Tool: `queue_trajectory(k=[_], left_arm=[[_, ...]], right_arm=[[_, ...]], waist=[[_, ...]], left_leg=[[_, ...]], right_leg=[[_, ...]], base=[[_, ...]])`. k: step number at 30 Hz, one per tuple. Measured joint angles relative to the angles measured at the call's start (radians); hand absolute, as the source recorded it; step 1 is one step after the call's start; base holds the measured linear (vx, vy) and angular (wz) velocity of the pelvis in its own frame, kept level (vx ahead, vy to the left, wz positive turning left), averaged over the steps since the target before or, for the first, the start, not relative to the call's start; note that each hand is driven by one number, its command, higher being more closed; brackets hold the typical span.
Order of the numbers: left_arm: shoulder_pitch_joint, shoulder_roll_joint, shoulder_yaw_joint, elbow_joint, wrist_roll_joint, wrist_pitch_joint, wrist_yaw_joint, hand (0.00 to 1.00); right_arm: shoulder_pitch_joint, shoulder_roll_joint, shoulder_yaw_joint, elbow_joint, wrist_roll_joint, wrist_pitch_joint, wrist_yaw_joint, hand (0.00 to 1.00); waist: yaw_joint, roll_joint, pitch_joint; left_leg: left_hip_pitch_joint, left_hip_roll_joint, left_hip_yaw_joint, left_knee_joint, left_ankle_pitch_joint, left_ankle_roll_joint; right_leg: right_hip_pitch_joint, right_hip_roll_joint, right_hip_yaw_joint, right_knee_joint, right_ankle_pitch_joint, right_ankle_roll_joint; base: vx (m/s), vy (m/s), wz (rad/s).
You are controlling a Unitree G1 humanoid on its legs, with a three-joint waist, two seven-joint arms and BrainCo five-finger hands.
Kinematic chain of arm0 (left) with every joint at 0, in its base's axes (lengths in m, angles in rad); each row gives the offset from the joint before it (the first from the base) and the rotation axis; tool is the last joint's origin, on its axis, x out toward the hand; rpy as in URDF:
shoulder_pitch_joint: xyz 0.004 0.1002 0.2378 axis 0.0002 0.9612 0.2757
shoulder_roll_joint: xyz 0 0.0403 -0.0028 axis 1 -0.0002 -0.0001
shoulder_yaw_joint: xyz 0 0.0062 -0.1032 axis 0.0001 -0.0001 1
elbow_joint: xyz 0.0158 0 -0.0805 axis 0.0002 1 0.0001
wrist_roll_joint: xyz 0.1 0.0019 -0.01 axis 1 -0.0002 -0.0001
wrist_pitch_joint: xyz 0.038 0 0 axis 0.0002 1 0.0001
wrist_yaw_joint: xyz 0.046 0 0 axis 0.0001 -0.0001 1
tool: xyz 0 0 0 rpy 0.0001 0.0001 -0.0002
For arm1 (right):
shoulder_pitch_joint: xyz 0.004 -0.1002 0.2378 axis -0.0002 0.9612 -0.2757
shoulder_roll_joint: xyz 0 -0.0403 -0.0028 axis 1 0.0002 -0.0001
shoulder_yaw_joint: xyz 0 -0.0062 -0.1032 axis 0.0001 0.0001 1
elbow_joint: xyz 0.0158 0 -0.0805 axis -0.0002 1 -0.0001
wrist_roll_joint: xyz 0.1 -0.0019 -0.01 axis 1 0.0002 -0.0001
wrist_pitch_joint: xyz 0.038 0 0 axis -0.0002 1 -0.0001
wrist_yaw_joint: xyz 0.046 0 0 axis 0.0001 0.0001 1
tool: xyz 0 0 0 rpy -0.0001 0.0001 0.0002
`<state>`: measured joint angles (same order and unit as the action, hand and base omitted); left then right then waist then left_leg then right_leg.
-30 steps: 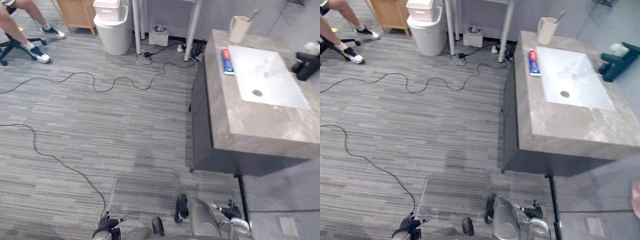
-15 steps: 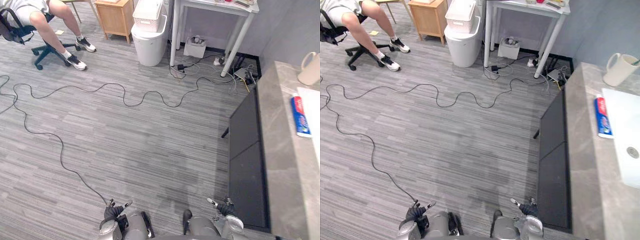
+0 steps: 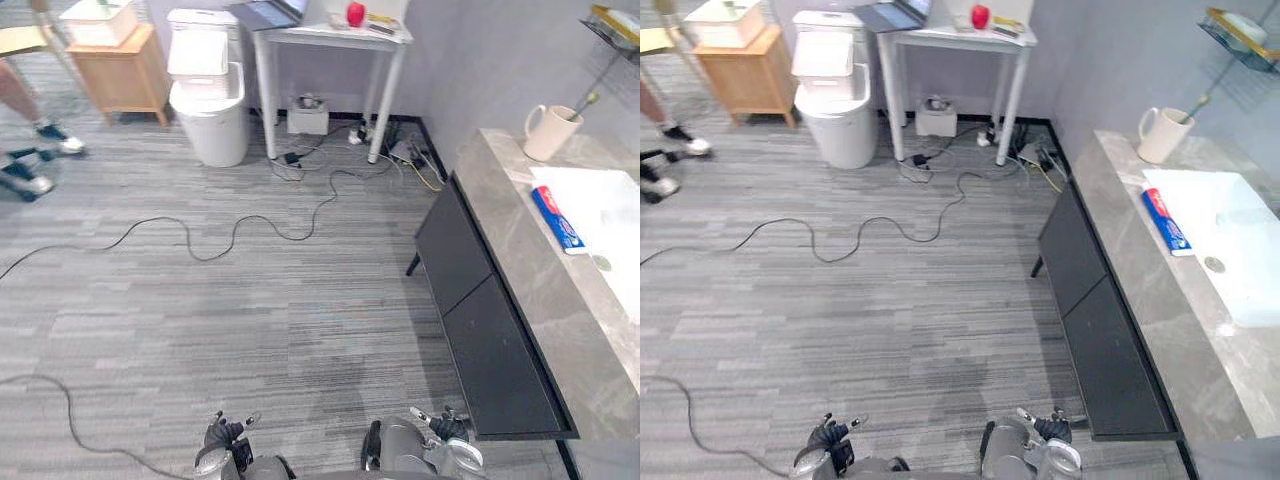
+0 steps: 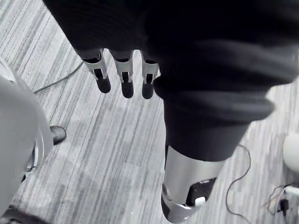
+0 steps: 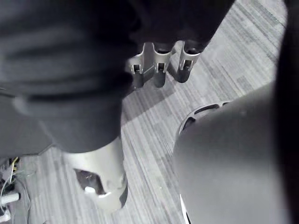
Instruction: Organize washtable
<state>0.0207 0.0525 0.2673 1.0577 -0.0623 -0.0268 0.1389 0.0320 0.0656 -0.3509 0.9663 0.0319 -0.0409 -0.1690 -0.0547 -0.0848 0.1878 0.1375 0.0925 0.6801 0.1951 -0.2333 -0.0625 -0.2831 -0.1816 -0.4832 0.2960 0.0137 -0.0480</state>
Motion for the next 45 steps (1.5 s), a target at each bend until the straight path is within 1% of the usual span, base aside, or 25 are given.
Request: queue_trajectory(k=[1,3,4,7,9,13,16,18,19,22,23,24,25,28,30,31,32,33,34,35,38,40,41,43,45], left_arm=[[-0.005,-0.019,-0.001,0.012,0.017,0.002,-0.008,0.00],[0.004,-0.038,0.002,0.010,0.036,0.002,-0.008,0.00],[0.008,-0.048,0.002,0.005,0.036,0.002,-0.009,0.00],[0.030,-0.053,0.013,-0.049,0.035,0.000,-0.012,0.00],[0.028,-0.053,0.021,-0.066,0.034,-0.001,-0.017,0.00],[0.027,-0.066,0.034,-0.090,0.033,-0.003,-0.024,0.00],[0.024,-0.081,0.054,-0.097,0.033,-0.009,-0.022,0.00],[0.033,-0.094,0.053,-0.095,0.032,-0.020,-0.021,0.00],[0.043,-0.097,0.055,-0.093,0.028,-0.021,-0.019,0.00],[0.049,-0.071,0.067,-0.091,0.026,-0.022,-0.003,0.00],[0.050,-0.064,0.067,-0.089,0.026,-0.021,-0.003,0.00],[0.049,-0.051,0.063,-0.085,0.024,-0.017,-0.003,0.00],[0.047,-0.047,0.053,-0.077,0.018,-0.012,-0.003,0.00],[0.040,-0.049,0.028,-0.051,0.015,-0.004,-0.005,0.00],[0.034,-0.047,0.004,-0.039,0.015,-0.002,-0.007,0.00],[0.024,-0.046,-0.010,-0.013,0.016,0.000,-0.007,0.00],[0.017,-0.045,-0.025,0.001,0.016,0.001,-0.007,0.00],[0.010,-0.039,-0.047,0.017,0.016,0.002,-0.009,0.00],[0.006,-0.032,-0.058,0.027,0.017,0.002,-0.011,0.00],[0.000,-0.042,-0.058,0.031,0.017,0.002,-0.016,0.00],[-0.002,-0.087,-0.037,0.009,0.028,-0.001,-0.029,0.00],[-0.003,-0.102,-0.023,-0.021,0.028,-0.001,-0.031,0.00],[0.001,-0.108,-0.003,-0.052,0.028,-0.002,-0.031,0.00],[0.000,-0.110,0.010,-0.069,0.026,-0.004,-0.031,0.00],[0.000,-0.112,0.008,-0.083,0.026,-0.004,-0.030,0.00]], right_arm=[[-0.010,-0.006,-0.028,0.000,-0.009,0.000,0.009,0.00],[-0.001,-0.011,-0.044,-0.009,-0.017,-0.001,0.019,0.00],[0.006,-0.017,-0.044,-0.023,-0.017,0.000,0.019,0.00],[0.029,-0.018,-0.033,-0.052,-0.021,0.001,0.018,0.00],[0.029,-0.017,-0.030,-0.051,-0.020,0.003,0.016,0.00],[0.030,-0.016,-0.026,-0.049,-0.006,0.009,0.015,0.00],[0.032,-0.019,-0.026,-0.050,-0.004,0.008,0.010,0.00],[0.048,-0.032,-0.015,-0.050,-0.004,0.008,0.005,0.00],[0.056,-0.042,0.003,-0.048,-0.005,0.010,-0.001,0.00],[0.093,-0.010,0.008,-0.051,-0.009,0.014,-0.001,0.00],[0.092,0.000,0.007,-0.051,-0.014,0.015,-0.001,0.00],[0.085,0.009,0.006,-0.061,-0.016,0.015,-0.001,0.00],[0.086,0.009,0.003,-0.071,-0.019,0.013,-0.001,0.00],[0.074,0.003,-0.025,-0.071,-0.044,0.015,0.000,0.00],[0.060,-0.010,-0.034,-0.058,-0.052,0.020,0.000,0.00],[0.044,-0.020,-0.034,-0.049,-0.052,0.019,0.001,0.00],[0.035,-0.024,-0.033,-0.047,-0.051,0.019,0.001,0.00],[0.026,-0.030,-0.032,-0.039,-0.051,0.019,0.002,0.00],[0.016,-0.038,-0.040,-0.016,-0.040,0.016,0.009,0.00],[0.006,-0.047,-0.043,-0.008,-0.042,0.014,0.012,0.00],[0.006,-0.048,-0.078,-0.011,-0.042,0.016,0.018,0.00],[0.011,-0.043,-0.071,-0.019,-0.042,0.022,0.018,0.00],[0.021,-0.042,-0.051,-0.030,-0.042,0.023,0.017,0.00],[0.023,-0.042,-0.032,-0.040,-0.040,0.022,0.016,0.00],[0.023,-0.039,-0.033,-0.040,-0.040,0.024,0.016,0.00]], waist=[[0.002,0.029,0.002],[0.000,0.058,0.000],[-0.006,0.080,-0.002],[0.004,0.103,-0.004],[0.013,0.100,-0.003],[0.025,0.089,0.001],[0.043,0.085,-0.001],[0.050,0.102,-0.012],[0.057,0.121,-0.029],[0.075,0.056,-0.072],[0.078,0.048,-0.072],[0.067,0.036,-0.072],[0.063,0.033,-0.070],[0.055,0.049,-0.067],[0.049,0.061,-0.065],[0.038,0.078,-0.058],[0.036,0.088,-0.052],[0.034,0.094,-0.047],[0.034,0.097,-0.036],[0.040,0.125,-0.026],[0.034,0.141,-0.023],[0.022,0.136,-0.020],[0.026,0.124,-0.012],[0.042,0.126,-0.010],[0.045,0.122,-0.008]], left_leg=[[0.036,0.010,-0.017,-0.030,0.005,-0.026],[0.073,0.027,-0.057,-0.013,0.029,-0.074],[0.045,0.084,-0.098,0.133,0.000,-0.112],[-0.097,0.252,-0.214,0.614,0.020,-0.091],[-0.155,0.272,-0.242,0.701,0.002,-0.070],[-0.249,0.227,-0.273,0.553,-0.049,-0.028],[-0.324,0.131,-0.466,0.380,-0.047,-0.031],[-0.330,0.085,-0.610,0.215,-0.034,-0.038],[-0.315,0.085,-0.611,0.219,0.046,-0.033],[-0.245,0.066,-0.435,0.231,-0.038,0.004],[-0.221,0.063,-0.411,0.227,-0.050,0.011],[-0.176,0.061,-0.360,0.215,-0.063,0.022],[-0.124,0.057,-0.315,0.187,-0.067,0.028],[-0.004,0.051,-0.246,0.077,-0.066,0.027],[0.042,0.049,-0.207,0.020,-0.061,0.019],[0.059,0.055,-0.204,-0.003,-0.060,0.018],[0.068,0.059,-0.202,-0.012,-0.060,0.018],[0.085,0.055,-0.201,-0.024,-0.058,0.012],[0.117,0.043,-0.223,-0.038,-0.052,-0.006],[0.134,0.054,-0.233,-0.035,-0.033,-0.030],[0.133,0.060,-0.273,0.035,0.043,-0.065],[0.062,0.102,-0.310,0.237,0.077,-0.083],[-0.031,0.154,-0.341,0.470,0.117,-0.089],[-0.114,0.196,-0.353,0.645,0.071,-0.072],[-0.163,0.200,-0.348,0.641,0.023,-0.046]], right_leg=[[0.016,0.021,0.017,0.013,0.006,-0.049],[0.049,0.042,0.022,0.018,-0.053,-0.042],[0.081,0.069,0.032,0.017,-0.089,-0.032],[0.160,0.151,0.094,0.016,-0.157,-0.055],[0.188,0.179,0.165,0.011,-0.184,-0.066],[0.233,0.179,0.323,-0.010,-0.188,-0.045],[0.269,0.161,0.485,-0.009,-0.223,0.002],[0.267,0.161,0.591,0.022,-0.261,0.060],[0.257,0.169,0.655,0.065,-0.295,0.095],[0.210,0.100,0.660,0.153,-0.280,0.136],[0.193,0.090,0.649,0.192,-0.275,0.150],[0.139,0.067,0.603,0.299,-0.252,0.193],[0.084,0.034,0.513,0.415,-0.244,0.206],[0.035,-0.042,0.229,0.535,-0.278,0.146],[0.011,-0.032,0.121,0.472,-0.303,0.106],[-0.011,0.008,0.086,0.391,-0.302,0.089],[-0.021,0.034,0.079,0.338,-0.289,0.068],[-0.024,0.078,0.074,0.193,-0.220,0.024],[0.006,0.101,0.073,0.121,-0.127,-0.055],[0.029,0.114,0.072,0.114,-0.135,-0.058],[0.077,0.108,0.073,0.107,-0.183,-0.048],[0.140,0.117,0.063,0.059,-0.199,-0.038],[0.189,0.134,0.075,0.017,-0.202,-0.039],[0.227,0.155,0.113,-0.006,-0.208,-0.043],[0.262,0.167,0.157,-0.025,-0.208,-0.042]], base=[[0.38,-0.096,-0.37],[0.36,-0.105,-0.35],[0.34,-0.123,-0.31],[0.33,-0.104,-0.67],[0.39,-0.010,-1.23],[0.29,0.089,-1.17],[0.30,0.310,-1.55],[0.29,0.448,-1.70],[0.29,0.447,-1.54],[0.31,0.381,-1.49],[0.29,0.296,-1.28],[0.27,0.255,-1.02],[0.26,0.229,-0.90],[0.25,0.171,-0.64],[0.33,0.071,-0.56],[0.36,-0.002,-0.51],[0.32,-0.063,-0.42],[0.39,-0.072,-0.35],[0.40,-0.057,-0.40],[0.34,-0.044,-0.25],[0.33,-0.127,0.03],[0.27,-0.150,0.15],[0.22,-0.126,-0.10],[0.19,-0.055,-0.59],[0.21,0.003,-0.73]])
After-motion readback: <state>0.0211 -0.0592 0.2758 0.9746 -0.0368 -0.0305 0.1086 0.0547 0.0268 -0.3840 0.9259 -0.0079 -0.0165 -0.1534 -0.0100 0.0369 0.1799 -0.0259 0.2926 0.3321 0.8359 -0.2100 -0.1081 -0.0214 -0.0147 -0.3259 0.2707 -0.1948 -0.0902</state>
